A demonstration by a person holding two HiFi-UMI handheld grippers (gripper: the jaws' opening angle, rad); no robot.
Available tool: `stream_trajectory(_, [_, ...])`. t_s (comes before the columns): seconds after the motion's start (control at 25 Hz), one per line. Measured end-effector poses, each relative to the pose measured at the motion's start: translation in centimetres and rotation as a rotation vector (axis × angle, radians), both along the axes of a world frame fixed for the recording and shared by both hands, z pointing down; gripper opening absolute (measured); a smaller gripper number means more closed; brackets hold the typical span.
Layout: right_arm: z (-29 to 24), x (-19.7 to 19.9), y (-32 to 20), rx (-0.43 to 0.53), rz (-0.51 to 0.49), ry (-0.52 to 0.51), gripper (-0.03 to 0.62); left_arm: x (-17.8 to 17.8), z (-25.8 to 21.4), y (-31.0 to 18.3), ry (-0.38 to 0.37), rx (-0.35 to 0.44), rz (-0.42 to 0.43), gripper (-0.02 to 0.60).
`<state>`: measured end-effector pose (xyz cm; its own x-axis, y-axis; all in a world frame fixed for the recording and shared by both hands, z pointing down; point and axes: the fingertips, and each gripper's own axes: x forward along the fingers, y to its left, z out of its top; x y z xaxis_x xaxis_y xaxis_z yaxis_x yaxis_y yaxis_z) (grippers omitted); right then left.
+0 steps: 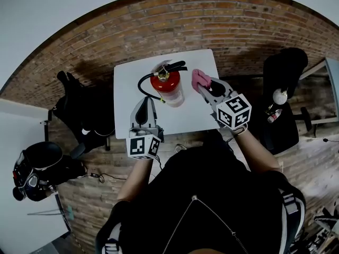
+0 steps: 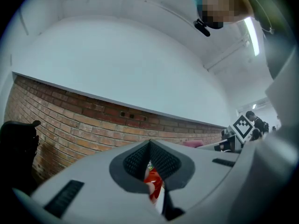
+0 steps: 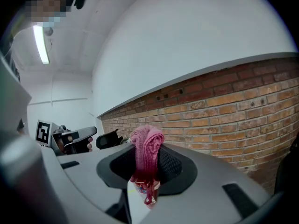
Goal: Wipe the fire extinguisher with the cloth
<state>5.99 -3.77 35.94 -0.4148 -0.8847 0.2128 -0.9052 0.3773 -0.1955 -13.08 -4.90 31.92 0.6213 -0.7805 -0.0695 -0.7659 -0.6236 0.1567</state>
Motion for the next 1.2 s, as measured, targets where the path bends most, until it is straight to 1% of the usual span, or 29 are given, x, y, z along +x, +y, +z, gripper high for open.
stream_trajectory(0.2, [2.2, 3.1, -3.5, -0.081, -0.098, -0.049, 0.117, 2.7, 0.4, -1.2, -0.013, -0.012, -0.097, 0.009])
stream_trajectory(0.32, [4.2, 4.6, -6.0, -0.147, -0.157, -0.069, 0.117, 4.1, 0.8, -2.1, -0.02, -0.018, -0.151, 0.009])
stream_trajectory(0.6, [10.5, 6.0, -11.6, -0.275, -0.328, -0.051, 0.117, 6.1, 2.8, -3.9, -0.06, -0.058, -0.285, 0.009])
stream_trajectory(0.68, [12.5, 6.2, -13.1, -0.31, -0.37, -0.042, 0.117, 6.6, 3.5, -4.3, -0.072, -0.075, -0.322, 0.009])
stream_trajectory(0.8, [15.5, 6.2, -15.2, -0.36, -0.421, -0.038, 0.117, 7.0, 4.3, -5.0, -0.065, -0.1, -0.378, 0.01])
stream_trajectory(0.96, [20.0, 5.6, -17.4, -0.445, -0.484, -0.054, 0.117, 7.4, 5.0, -5.7, -0.074, -0.108, -0.443, 0.009])
stream_trajectory(1.08, [23.5, 4.8, -18.7, -0.526, -0.525, -0.074, 0.117, 7.8, 5.8, -6.0, -0.083, -0.128, -0.48, 0.009])
stream_trajectory(1.2, [26.7, 3.7, -19.5, -0.594, -0.57, -0.055, 0.117, 8.1, 6.5, -6.4, -0.097, -0.146, -0.505, 0.009])
